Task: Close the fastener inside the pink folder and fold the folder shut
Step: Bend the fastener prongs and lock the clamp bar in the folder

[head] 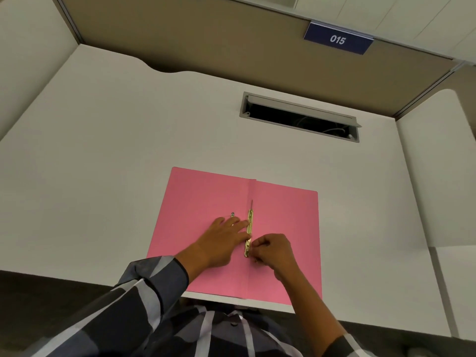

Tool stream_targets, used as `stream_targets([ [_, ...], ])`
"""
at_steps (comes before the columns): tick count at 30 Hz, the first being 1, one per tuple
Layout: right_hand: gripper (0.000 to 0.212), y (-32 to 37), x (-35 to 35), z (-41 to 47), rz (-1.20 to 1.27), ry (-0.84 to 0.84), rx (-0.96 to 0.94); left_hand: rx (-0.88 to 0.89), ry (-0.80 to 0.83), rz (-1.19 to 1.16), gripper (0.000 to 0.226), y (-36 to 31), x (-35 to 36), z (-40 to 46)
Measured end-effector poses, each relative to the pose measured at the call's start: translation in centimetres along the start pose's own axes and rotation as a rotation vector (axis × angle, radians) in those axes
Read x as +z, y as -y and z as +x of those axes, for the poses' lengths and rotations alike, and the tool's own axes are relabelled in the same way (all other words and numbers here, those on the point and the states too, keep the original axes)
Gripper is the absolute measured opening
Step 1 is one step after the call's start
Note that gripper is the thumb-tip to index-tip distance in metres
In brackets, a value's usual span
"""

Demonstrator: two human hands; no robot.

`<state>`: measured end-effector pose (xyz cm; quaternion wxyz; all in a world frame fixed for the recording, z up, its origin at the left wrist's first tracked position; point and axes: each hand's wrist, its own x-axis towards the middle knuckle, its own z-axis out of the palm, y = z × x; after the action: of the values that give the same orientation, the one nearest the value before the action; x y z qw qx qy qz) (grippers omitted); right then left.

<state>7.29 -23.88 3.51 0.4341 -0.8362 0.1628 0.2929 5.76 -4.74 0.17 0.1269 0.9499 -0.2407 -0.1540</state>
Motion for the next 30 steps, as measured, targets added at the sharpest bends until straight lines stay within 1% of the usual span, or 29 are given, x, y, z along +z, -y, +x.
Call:
stream_targets([
  [4,0.014,-1.4,0.8,-0.5,-0.275,-0.083,-0.246,0.002,0.001,-0.003,0.074,0.1,0.0,0.1],
  [7,0.015,-2.5,1.8,-1.2,-0.366,-0.155,-0.38,0.005,0.024,-0.001,0.065,0.3,0.2,0.1],
  [10,0.014,-3.2,2.9,-1.8,-0.406,-0.191,-0.433,0.012,0.053,0.013,0.065,0.4,0.3,0.3],
  [18,0.019,-3.2,4.6,-2.9,-0.432,-0.226,-0.414,0.007,0.034,0.072,0.069,0.0,0.6,0.4],
  [24,0.027,-2.6,5.1,-3.2,-0.38,-0.243,-0.313,-0.003,0.03,0.069,0.07,0.0,0.9,0.4],
  [30,0.024,-2.3,5.7,-3.5,-0.27,-0.276,-0.239,-0.014,0.03,0.073,0.07,-0.2,1.0,0.4],
])
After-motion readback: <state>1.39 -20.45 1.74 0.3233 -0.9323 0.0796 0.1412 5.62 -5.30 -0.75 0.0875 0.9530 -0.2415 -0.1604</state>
